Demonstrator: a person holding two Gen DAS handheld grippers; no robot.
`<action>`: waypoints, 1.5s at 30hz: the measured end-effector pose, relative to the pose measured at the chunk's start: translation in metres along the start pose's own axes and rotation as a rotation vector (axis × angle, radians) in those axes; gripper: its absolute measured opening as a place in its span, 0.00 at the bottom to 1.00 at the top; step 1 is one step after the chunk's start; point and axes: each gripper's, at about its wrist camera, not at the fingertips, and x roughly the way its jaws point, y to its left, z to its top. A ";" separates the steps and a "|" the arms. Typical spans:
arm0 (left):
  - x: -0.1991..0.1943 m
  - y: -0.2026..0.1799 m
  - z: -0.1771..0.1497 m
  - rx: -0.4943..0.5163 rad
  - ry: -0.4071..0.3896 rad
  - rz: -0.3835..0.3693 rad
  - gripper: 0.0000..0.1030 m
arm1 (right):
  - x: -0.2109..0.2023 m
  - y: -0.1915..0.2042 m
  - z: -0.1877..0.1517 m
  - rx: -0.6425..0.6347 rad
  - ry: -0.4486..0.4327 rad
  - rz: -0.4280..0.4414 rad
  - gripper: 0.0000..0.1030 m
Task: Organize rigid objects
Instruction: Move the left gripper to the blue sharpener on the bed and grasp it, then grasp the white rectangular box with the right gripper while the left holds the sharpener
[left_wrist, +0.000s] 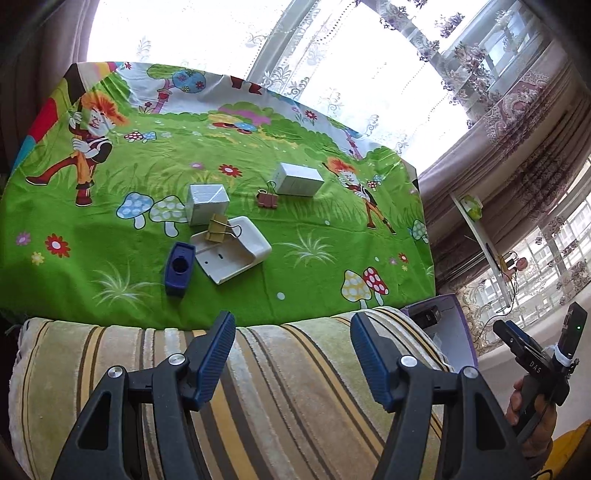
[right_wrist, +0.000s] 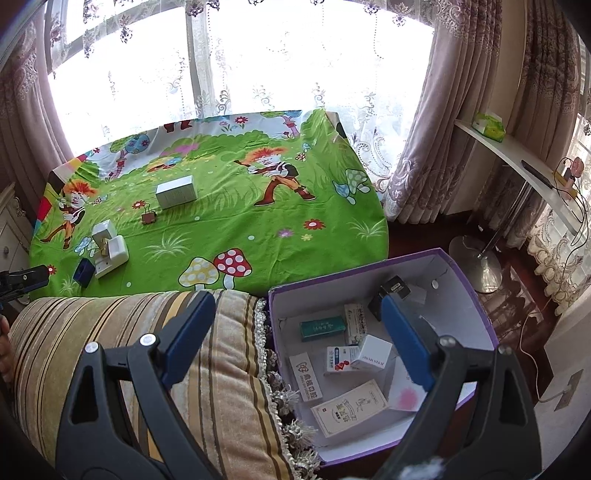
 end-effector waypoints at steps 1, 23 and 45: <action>0.000 0.005 0.001 0.000 0.006 0.026 0.64 | 0.002 0.004 0.001 -0.009 0.003 0.005 0.90; 0.075 0.056 0.036 0.075 0.215 0.246 0.53 | 0.057 0.080 0.022 -0.171 0.100 0.131 0.90; 0.114 0.075 0.048 0.061 0.239 0.256 0.29 | 0.157 0.145 0.107 -0.261 0.072 0.276 0.97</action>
